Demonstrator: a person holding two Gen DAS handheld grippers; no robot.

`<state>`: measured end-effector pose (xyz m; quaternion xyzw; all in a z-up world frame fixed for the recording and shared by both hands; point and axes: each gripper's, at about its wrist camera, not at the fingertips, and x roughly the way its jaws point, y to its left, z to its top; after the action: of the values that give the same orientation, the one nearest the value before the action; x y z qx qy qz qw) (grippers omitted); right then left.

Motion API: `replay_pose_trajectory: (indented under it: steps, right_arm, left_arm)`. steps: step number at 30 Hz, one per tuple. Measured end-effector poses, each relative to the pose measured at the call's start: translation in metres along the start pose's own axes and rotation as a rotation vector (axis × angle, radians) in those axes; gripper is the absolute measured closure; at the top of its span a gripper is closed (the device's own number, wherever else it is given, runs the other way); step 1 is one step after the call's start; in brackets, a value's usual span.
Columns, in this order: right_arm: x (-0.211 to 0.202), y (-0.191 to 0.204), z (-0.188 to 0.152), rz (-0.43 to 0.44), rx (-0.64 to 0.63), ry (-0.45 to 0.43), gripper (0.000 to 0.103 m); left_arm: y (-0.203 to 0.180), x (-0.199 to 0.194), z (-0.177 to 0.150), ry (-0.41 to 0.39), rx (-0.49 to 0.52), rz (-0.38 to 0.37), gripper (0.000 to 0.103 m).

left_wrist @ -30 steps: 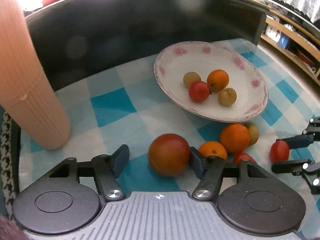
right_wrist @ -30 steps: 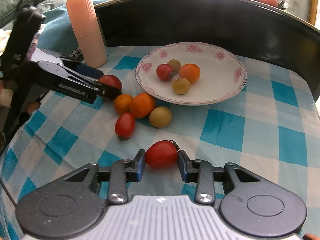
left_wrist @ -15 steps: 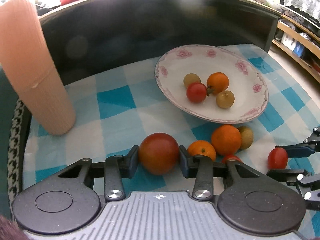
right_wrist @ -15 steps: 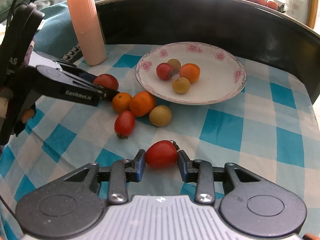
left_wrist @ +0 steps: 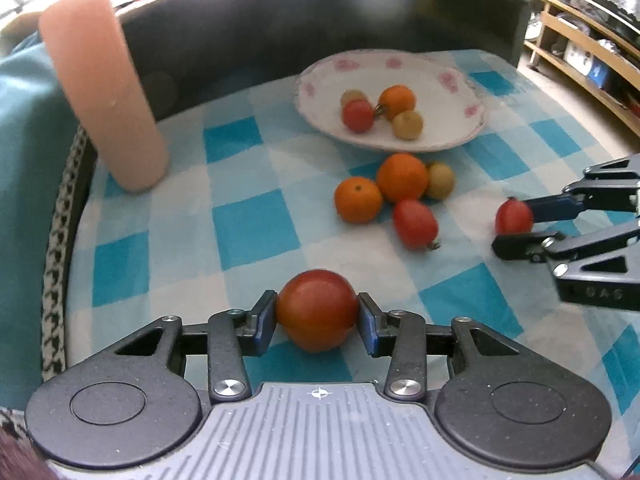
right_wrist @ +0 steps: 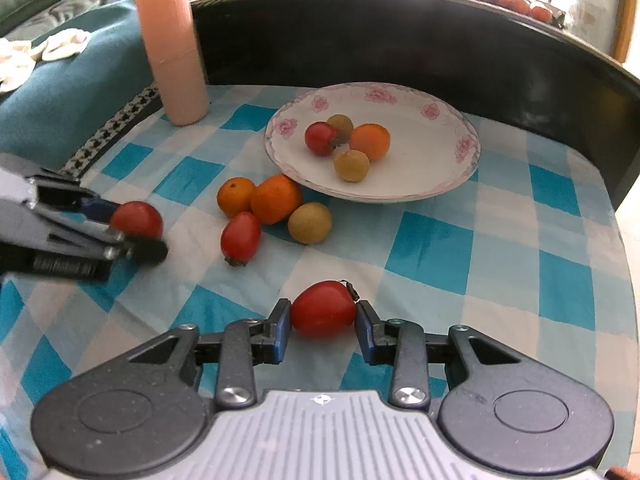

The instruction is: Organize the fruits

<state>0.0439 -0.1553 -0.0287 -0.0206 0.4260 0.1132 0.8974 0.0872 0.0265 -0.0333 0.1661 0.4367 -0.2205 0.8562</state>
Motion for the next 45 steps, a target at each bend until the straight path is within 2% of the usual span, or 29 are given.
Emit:
replay_pose_trajectory:
  steps: [2, 6, 13, 15, 18, 21, 25, 33, 38, 45]
  right_arm:
    - [-0.001, 0.004, -0.002, -0.013, -0.028, -0.007, 0.053]
    - [0.0, 0.002, -0.003, -0.005, -0.021, -0.004, 0.053]
    - [-0.001, 0.004, -0.004, -0.017, -0.031, -0.014, 0.053]
    - [0.0, 0.003, -0.003, -0.013, -0.025, -0.016, 0.052]
    - [0.0, 0.002, -0.003, -0.006, -0.01, -0.014, 0.052]
    - [0.0, 0.003, -0.004, -0.007, -0.014, -0.017, 0.052]
    - [-0.002, 0.005, -0.006, -0.018, -0.035, -0.011, 0.053]
    - [-0.004, 0.006, -0.007, -0.027, -0.028, 0.011, 0.054]
    - [-0.006, 0.01, -0.004, -0.035, -0.017, 0.015, 0.054]
    - [-0.012, 0.022, 0.002, 0.007, -0.012, 0.004, 0.054]
  left_arm:
    - [-0.004, 0.0, 0.001, -0.011, 0.022, 0.006, 0.051]
    - [-0.013, 0.0, -0.003, -0.012, 0.073, 0.011, 0.038]
    - [-0.011, -0.001, -0.002, -0.032, 0.084, 0.03, 0.032]
    - [-0.008, 0.001, -0.002, -0.024, 0.066, 0.016, 0.031]
    - [-0.011, 0.005, -0.004, -0.009, 0.071, 0.011, 0.034]
    - [-0.014, 0.002, -0.003, -0.007, 0.066, -0.015, 0.051]
    - [-0.019, -0.001, -0.007, 0.002, 0.083, 0.0, 0.052]
    - [-0.016, -0.007, -0.01, 0.025, 0.055, -0.01, 0.052]
    - [-0.013, -0.008, -0.011, 0.039, 0.013, -0.015, 0.052]
    - [-0.015, -0.004, 0.001, 0.058, -0.066, -0.036, 0.052]
